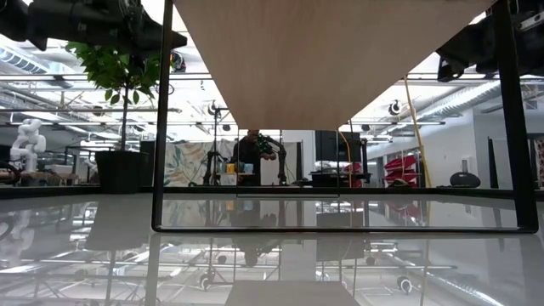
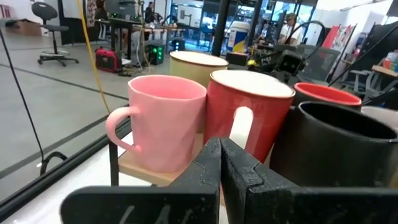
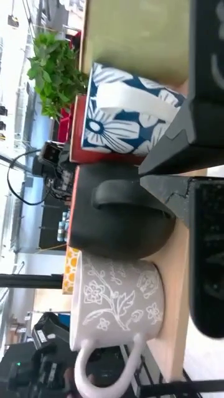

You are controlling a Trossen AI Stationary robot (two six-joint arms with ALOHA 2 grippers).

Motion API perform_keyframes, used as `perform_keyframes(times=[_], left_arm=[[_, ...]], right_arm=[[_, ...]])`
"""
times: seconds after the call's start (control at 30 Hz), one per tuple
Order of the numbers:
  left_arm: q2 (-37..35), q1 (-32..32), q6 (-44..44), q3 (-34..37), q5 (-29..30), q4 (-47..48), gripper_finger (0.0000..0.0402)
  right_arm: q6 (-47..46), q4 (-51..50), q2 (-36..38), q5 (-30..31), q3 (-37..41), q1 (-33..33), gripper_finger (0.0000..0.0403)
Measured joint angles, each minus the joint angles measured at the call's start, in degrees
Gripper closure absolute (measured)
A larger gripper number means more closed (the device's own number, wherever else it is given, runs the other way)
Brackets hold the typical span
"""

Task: Place coffee mugs
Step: Return to Home Position

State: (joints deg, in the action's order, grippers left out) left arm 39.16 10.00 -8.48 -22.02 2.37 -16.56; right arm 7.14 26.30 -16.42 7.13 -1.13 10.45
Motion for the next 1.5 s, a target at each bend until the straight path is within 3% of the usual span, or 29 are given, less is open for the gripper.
perform_keyframes(times=[0.2, 0.5, 0.93, 1.03, 1.33, 1.5], left_arm=[[-1.2, 0.0, 0.5, 0.0, 0.0, 2.2, 0.0401], [-9.0, 0.0, 0.4, 0.0, 0.2, 9.3, 0.0401], [-20.1, 0.0, 0.5, 0.6, 1.3, 20.7, 0.0401], [-22.8, 0.0, 0.5, 4.1, 0.6, 17.1, 0.0401], [-26.5, 0.0, -4.8, 21.4, 0.6, -7.1, 0.0401], [-26.5, 0.1, -3.2, 21.4, 0.2, -5.2, 0.0401]], right_arm=[[0.3, -3.0, 0.1, -3.5, 0.1, -2.1, 0.0403], [-1.9, -9.2, 0.3, -14.5, 0.2, -8.3, 0.0403], [-0.5, -9.7, 0.3, -14.9, 0.2, -16.2, 0.0403], [-0.5, -10.0, 0.3, -14.9, 0.3, -16.9, 0.0403], [-3.3, -9.9, 0.3, -14.8, 0.3, -17.7, 0.0403], [-3.5, -10.0, 0.3, -14.8, 0.3, -17.7, 0.0403]])
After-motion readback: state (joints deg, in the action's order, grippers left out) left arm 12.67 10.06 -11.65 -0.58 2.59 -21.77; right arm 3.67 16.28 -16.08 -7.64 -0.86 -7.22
